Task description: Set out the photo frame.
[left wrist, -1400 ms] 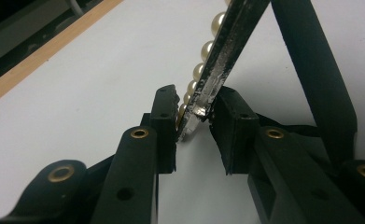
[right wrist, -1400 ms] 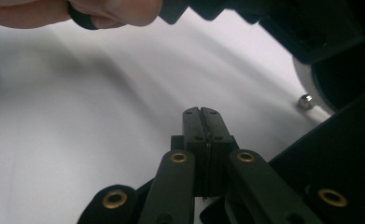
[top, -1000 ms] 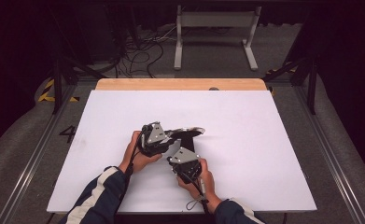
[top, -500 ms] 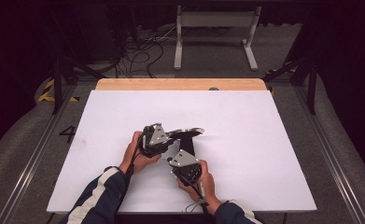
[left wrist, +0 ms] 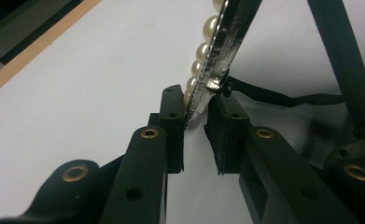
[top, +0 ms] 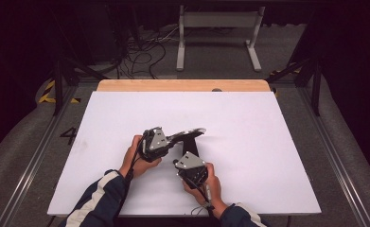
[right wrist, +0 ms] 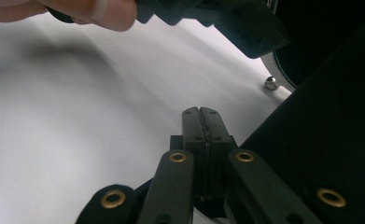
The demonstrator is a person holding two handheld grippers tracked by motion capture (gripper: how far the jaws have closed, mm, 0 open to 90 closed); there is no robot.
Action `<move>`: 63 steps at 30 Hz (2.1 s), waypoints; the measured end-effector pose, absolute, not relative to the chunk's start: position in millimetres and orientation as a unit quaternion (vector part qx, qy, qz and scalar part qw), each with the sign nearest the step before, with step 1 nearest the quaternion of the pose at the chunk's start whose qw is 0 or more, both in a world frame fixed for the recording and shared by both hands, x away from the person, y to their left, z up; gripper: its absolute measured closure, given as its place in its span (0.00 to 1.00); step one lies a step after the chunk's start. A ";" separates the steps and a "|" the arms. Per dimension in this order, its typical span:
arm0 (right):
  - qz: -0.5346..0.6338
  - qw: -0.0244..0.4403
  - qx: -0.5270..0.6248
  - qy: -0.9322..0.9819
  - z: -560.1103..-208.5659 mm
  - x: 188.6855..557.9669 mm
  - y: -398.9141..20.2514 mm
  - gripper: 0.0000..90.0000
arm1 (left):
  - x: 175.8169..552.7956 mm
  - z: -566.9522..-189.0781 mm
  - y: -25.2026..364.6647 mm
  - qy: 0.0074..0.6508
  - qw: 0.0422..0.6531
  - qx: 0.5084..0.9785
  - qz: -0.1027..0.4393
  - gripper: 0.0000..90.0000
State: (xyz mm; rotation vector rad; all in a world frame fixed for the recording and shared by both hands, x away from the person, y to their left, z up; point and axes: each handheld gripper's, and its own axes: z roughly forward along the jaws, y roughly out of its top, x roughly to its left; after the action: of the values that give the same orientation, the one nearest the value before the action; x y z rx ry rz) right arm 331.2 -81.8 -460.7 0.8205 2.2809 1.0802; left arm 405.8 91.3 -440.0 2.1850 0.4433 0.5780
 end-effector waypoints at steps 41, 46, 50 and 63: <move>0.394 0.226 0.299 0.839 -454.0 333.6 -108.0 1.00 | 384.7 -437.1 88.8 0.155 0.421 0.861 0.242 0.87; 0.393 0.221 0.301 0.840 -453.5 335.4 -111.5 1.00 | 380.3 -435.1 86.4 0.145 0.407 0.866 0.251 0.89; 0.388 0.220 0.307 0.841 -452.7 337.4 -116.9 1.00 | 376.7 -434.4 84.0 0.137 0.399 0.870 0.254 0.89; 0.385 0.219 0.313 0.840 -451.2 344.0 -127.8 1.00 | 369.4 -432.4 78.0 0.138 0.386 0.872 0.268 0.89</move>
State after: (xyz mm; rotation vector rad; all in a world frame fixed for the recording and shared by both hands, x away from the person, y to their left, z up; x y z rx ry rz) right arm 344.0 -127.8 -451.2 0.8672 2.3248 1.0663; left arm 369.4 78.0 -432.4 2.2203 0.3516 0.6834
